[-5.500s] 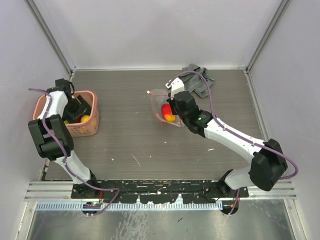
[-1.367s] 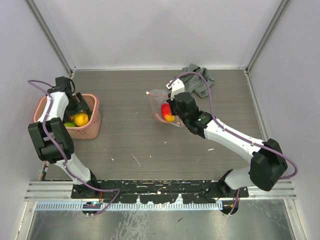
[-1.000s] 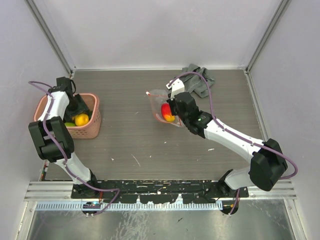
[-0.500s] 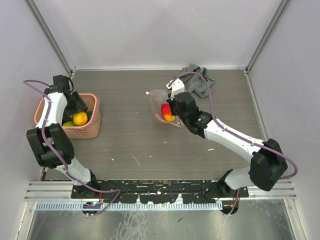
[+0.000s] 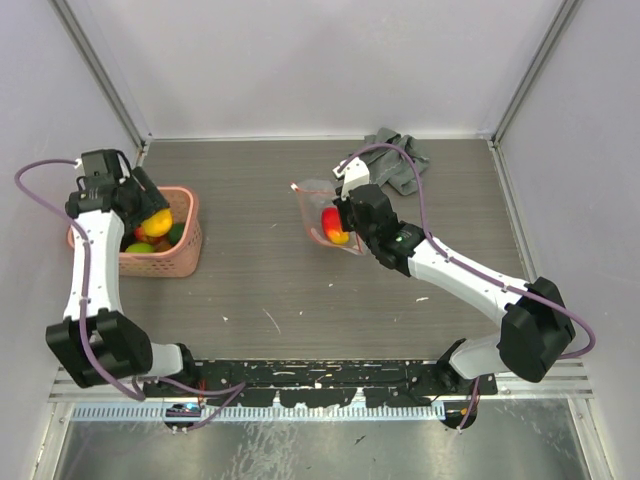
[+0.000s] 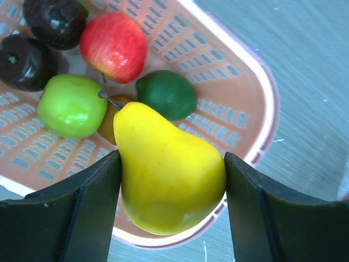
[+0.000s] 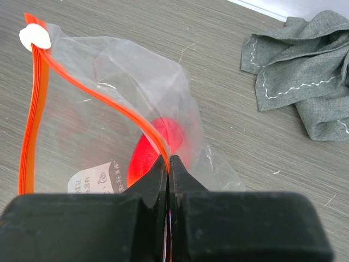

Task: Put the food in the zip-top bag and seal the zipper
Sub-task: Pick up the fake fruit from the bin.

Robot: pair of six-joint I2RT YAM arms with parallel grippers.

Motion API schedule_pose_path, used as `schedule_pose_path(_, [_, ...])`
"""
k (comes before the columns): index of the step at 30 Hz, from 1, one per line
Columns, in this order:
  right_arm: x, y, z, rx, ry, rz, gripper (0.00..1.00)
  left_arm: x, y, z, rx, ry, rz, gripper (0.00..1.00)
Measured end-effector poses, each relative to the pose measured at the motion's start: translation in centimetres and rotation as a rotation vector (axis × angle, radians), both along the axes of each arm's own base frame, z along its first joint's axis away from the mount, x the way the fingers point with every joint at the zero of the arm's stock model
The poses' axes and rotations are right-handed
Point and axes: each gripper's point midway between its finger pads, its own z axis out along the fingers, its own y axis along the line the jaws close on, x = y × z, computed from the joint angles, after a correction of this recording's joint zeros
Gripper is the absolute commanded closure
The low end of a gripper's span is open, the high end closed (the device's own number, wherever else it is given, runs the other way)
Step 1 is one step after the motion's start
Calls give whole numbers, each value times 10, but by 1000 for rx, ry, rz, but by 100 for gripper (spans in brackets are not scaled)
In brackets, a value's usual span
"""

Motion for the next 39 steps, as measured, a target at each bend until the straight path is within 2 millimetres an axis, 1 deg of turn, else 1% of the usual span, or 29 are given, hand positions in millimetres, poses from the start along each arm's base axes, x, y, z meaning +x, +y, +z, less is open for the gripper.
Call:
schedule_pose_path(7, [-3,4,1,44,29,1,100,-6,-34,44,-31,-168,-94,68])
schedule_pose_path(13, [-4,9,7,91,46,-2,100,-13,-64,70,-71,-275,-179,68])
schedule_pose_path(20, [-9,14,8,128,80,6,100,-28,-135,90,-169,-391,-374,69])
schedule_pose_path(24, [-13,17,6,152,106,16,100,-32,-174,94,-232,-439,-474,70])
schedule_pose_path(28, [-17,23,8,186,134,38,100,-38,-219,97,-285,-482,-589,70])
schedule_pose_path(31, [-19,27,12,211,145,48,100,-47,-254,102,-314,-521,-675,70])
schedule_pose_path(35, [-22,30,15,233,162,59,100,-52,-285,116,-334,-597,-742,70])
schedule_pose_path(39, [-26,31,14,243,181,65,100,-48,-304,125,-348,-673,-752,70])
